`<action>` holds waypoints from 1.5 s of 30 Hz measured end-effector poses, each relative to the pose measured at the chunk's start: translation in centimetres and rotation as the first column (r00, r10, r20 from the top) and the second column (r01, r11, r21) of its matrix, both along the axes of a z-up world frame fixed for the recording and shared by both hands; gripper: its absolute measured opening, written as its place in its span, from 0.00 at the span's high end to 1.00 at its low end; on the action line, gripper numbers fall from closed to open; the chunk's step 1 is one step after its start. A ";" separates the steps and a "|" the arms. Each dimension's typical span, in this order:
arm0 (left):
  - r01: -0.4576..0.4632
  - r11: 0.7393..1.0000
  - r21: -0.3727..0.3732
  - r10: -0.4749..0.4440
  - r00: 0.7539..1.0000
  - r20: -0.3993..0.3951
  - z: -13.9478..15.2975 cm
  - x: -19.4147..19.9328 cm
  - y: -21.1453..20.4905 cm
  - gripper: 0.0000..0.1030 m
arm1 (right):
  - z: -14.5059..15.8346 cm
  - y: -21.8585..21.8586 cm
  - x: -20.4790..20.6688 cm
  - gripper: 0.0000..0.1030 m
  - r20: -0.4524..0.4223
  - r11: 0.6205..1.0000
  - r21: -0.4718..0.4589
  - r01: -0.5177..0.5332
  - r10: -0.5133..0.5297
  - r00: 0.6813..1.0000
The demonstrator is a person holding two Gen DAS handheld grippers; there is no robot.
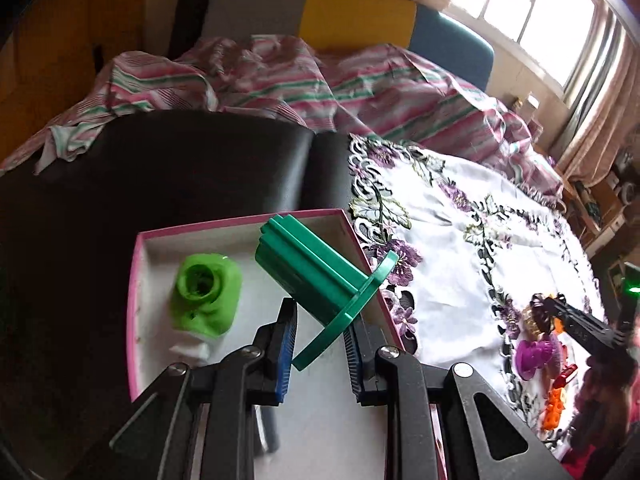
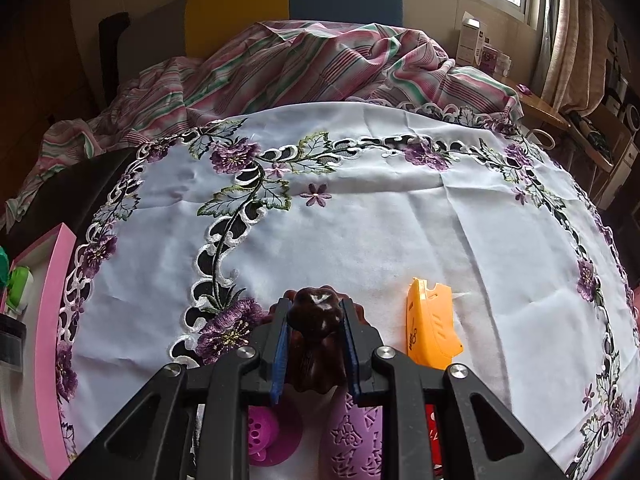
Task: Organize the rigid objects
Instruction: 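Carry the teal stand toward the tray with the left gripper while the right gripper grasps the brown ribbed knob, then lower the teal stand into the tray and open the left gripper, then carry the brown ribbed knob into the tray beside the teal stand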
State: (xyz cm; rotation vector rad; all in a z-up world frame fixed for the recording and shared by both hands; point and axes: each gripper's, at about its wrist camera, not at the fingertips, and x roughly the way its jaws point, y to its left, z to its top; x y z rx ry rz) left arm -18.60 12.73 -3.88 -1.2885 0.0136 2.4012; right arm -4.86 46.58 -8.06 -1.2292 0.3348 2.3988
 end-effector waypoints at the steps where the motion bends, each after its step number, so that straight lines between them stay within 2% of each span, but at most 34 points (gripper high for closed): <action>1: 0.003 1.000 -0.016 -0.003 1.000 0.003 -0.5 -0.4 0.4 0.77 | 0.0 0.0 0.0 0.78 0.001 1.000 0.000 -0.001 0.001 1.000; 7: -0.011 0.995 -0.097 0.018 0.998 0.063 -3.7 -2.5 1.4 0.76 | 0.0 -0.1 -0.1 0.78 0.001 1.000 0.000 -0.005 0.005 1.000; 10: -0.023 0.994 -0.109 0.029 0.998 0.047 -4.0 -2.4 0.9 0.71 | -0.1 -0.1 -0.1 0.78 0.001 1.000 0.001 -0.005 0.005 1.000; 12: -0.026 0.994 -0.108 0.030 0.999 0.029 -3.7 -2.0 0.5 0.67 | -0.1 -0.1 -0.1 0.78 0.003 1.000 0.005 -0.006 0.006 1.000; 18: -0.051 0.992 -0.119 0.044 0.997 -0.061 -2.1 0.1 -0.8 0.67 | -0.1 -0.2 -0.1 0.78 0.004 1.000 0.007 -0.006 0.006 1.000; 24: -0.082 0.987 -0.137 0.056 0.982 -0.181 0.9 4.0 -1.4 0.67 | 0.0 0.0 0.0 0.78 0.002 1.000 0.007 -0.001 0.001 1.000; 29: -0.094 0.987 -0.131 0.061 0.969 -0.238 2.7 7.4 -2.2 0.66 | 0.1 -0.1 0.0 0.78 -0.004 1.000 0.009 -0.004 0.004 1.000; 35: -0.111 0.987 -0.119 0.079 0.965 -0.251 3.9 10.4 -3.6 0.66 | 0.9 -0.6 0.2 0.78 -0.047 1.000 0.000 -0.023 0.023 0.999; 45: -0.145 0.981 -0.129 0.111 0.964 -0.241 4.0 12.7 -5.4 0.66 | 2.2 -2.1 0.3 0.78 -0.114 0.995 -0.021 -0.095 0.092 0.989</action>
